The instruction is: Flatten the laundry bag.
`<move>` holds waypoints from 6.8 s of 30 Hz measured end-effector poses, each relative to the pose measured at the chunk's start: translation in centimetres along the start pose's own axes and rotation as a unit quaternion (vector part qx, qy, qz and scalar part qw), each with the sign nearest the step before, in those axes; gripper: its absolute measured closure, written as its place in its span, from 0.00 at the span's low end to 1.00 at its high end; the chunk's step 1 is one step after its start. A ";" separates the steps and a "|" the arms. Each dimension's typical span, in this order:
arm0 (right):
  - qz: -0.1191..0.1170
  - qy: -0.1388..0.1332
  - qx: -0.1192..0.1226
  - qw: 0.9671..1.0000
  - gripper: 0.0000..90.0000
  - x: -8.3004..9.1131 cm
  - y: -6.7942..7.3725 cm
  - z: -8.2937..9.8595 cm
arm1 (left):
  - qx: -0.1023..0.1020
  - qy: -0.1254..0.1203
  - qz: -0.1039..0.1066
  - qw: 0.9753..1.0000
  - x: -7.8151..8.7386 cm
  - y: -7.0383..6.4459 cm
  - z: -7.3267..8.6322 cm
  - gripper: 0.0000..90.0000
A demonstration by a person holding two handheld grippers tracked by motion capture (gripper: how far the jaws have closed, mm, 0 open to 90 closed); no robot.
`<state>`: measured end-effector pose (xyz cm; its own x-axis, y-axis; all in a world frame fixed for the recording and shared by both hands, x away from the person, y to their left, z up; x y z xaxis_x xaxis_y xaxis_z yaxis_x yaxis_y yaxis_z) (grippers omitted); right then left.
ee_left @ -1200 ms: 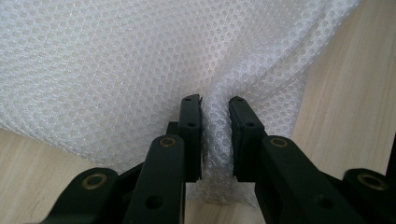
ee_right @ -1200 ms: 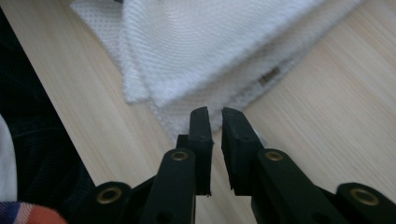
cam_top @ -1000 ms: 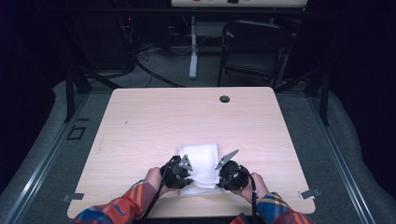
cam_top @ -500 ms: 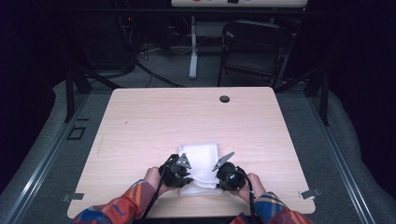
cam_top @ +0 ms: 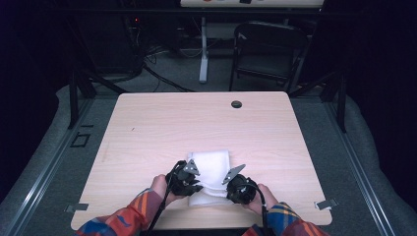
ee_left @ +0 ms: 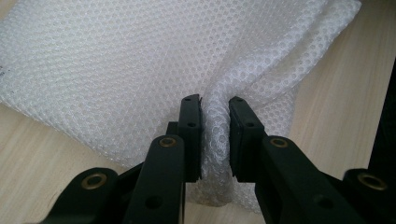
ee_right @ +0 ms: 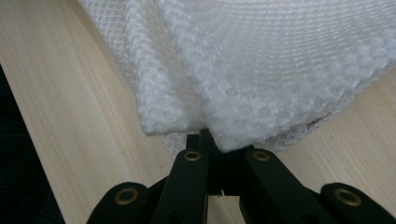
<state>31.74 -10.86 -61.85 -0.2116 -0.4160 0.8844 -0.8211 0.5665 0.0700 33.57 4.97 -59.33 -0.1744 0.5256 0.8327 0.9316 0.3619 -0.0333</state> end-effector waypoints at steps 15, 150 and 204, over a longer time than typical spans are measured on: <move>-0.019 -0.017 -0.009 1.000 1.00 -0.1 -0.2 0.1 | 0.017 -0.021 -0.018 0.999 1.3 1.0 -1.1 0.85; -0.024 -0.010 -0.004 1.000 0.94 0.0 -0.1 0.0 | 0.104 -0.087 -0.185 0.973 3.5 19.0 -12.0 0.41; 0.034 -0.043 -0.088 0.995 0.00 3.1 -3.3 -0.5 | 0.030 -0.021 -0.040 0.999 0.9 4.5 -3.5 0.09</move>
<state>34.07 -13.64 -59.07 -0.3147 -0.4273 0.8476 -0.6993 0.7082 0.0975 38.71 4.39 -56.86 -0.2619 0.5250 0.8098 0.8933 0.4495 -0.0024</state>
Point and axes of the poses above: each handheld gripper's, and its own axes: x roughly backward along the jaws, z roughly out of its underside, y roughly to its left, the point moved 7 cm from there along -x, roughly forward along the jaws, and after that the axes turned 5 degrees about -x, right-handed, at the moved point
